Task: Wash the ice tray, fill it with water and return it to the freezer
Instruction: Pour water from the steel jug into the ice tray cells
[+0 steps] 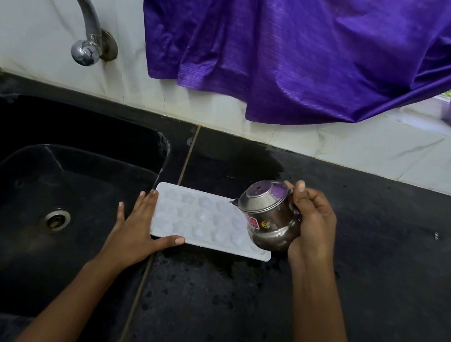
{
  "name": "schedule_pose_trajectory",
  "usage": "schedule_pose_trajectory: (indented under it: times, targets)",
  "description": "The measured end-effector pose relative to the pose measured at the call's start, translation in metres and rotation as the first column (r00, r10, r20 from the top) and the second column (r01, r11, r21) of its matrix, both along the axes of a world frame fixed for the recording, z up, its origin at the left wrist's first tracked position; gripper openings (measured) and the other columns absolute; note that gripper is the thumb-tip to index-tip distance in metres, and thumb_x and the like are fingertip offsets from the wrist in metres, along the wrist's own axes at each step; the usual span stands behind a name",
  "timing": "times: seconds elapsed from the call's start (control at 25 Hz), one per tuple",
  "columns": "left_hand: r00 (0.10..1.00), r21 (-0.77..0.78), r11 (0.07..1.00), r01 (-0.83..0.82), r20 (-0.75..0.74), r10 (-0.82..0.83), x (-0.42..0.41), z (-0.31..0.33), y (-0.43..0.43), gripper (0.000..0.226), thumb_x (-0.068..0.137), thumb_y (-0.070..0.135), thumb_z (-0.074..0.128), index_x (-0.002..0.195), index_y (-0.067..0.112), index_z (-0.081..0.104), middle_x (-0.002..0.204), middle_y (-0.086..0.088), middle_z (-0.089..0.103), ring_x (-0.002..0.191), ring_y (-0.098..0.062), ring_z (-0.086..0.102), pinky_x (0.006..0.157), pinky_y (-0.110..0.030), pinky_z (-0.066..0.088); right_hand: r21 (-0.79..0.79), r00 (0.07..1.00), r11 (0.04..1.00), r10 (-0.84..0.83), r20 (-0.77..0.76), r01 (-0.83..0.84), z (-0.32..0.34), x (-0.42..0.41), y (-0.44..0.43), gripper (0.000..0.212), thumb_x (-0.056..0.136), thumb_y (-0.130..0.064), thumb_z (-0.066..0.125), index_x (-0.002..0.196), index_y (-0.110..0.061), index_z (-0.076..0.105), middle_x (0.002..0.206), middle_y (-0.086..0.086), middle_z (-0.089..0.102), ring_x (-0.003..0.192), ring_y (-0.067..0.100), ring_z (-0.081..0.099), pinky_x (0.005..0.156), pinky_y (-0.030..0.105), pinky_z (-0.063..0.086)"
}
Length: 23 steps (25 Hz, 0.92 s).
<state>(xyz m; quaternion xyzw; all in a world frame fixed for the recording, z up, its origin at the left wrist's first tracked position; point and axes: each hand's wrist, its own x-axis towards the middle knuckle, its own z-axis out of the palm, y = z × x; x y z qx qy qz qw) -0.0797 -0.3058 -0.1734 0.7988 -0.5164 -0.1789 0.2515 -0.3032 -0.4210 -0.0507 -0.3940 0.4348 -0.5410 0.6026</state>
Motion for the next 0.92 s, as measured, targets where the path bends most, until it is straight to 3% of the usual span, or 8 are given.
schedule_pose_trajectory:
  times: [0.32,0.48,0.68,0.8,0.92]
  targets:
    - [1.000,-0.002,1.000,-0.002,0.003,0.002,0.000,0.000,0.000,0.139,0.039,0.100,0.022,0.149,0.019,-0.004,0.158,0.004,-0.001,0.133,0.004,-0.016,0.110,-0.038,-0.020,0.011,1.000,1.000,-0.001,-0.012,0.002,-0.003,-0.001,0.000,0.016,0.085,-0.015,0.062,0.069,-0.015,0.059,0.079,0.001,0.072,0.082,0.017,0.066,0.079,0.033,0.054]
    - [1.000,-0.010,1.000,-0.002,-0.002,0.002,-0.001,0.000,0.000,0.139,0.040,0.100,0.023,0.149,0.018,-0.004,0.158,0.004,-0.001,0.134,0.003,-0.015,0.110,-0.039,-0.019,0.067,0.994,0.998,-0.019,0.110,0.012,-0.009,0.001,0.000,0.020,0.087,-0.015,0.060,0.067,-0.013,0.055,0.083,0.007,0.069,0.078,0.016,0.067,0.075,0.031,0.055]
    - [1.000,-0.015,1.000,-0.006,-0.006,0.006,-0.001,-0.001,0.001,0.139,0.040,0.100,0.024,0.149,0.018,-0.004,0.158,0.004,0.000,0.135,0.003,-0.015,0.110,-0.038,-0.019,0.080,0.977,0.997,-0.016,0.212,-0.002,-0.015,0.004,0.000,0.018,0.087,-0.015,0.058,0.070,-0.011,0.055,0.073,-0.001,0.073,0.072,0.010,0.069,0.066,0.027,0.055]
    - [1.000,-0.010,1.000,-0.005,-0.002,0.005,-0.002,0.000,0.001,0.138,0.040,0.100,0.022,0.149,0.019,-0.005,0.158,0.004,-0.001,0.134,0.003,-0.016,0.108,-0.036,-0.021,0.056,0.978,0.998,0.014,0.209,-0.027,-0.013,0.010,0.002,0.017,0.088,-0.013,0.057,0.071,-0.011,0.056,0.076,0.000,0.073,0.075,0.011,0.069,0.068,0.025,0.057]
    - [1.000,-0.008,1.000,-0.008,0.002,0.008,-0.001,0.001,0.001,0.137,0.041,0.100,0.022,0.149,0.019,-0.005,0.158,0.005,-0.002,0.134,0.004,-0.017,0.108,-0.036,-0.021,0.040,0.986,0.998,0.043,0.162,-0.050,-0.011,0.017,0.002,0.017,0.088,-0.012,0.057,0.071,-0.010,0.056,0.088,0.008,0.071,0.085,0.018,0.067,0.080,0.032,0.055]
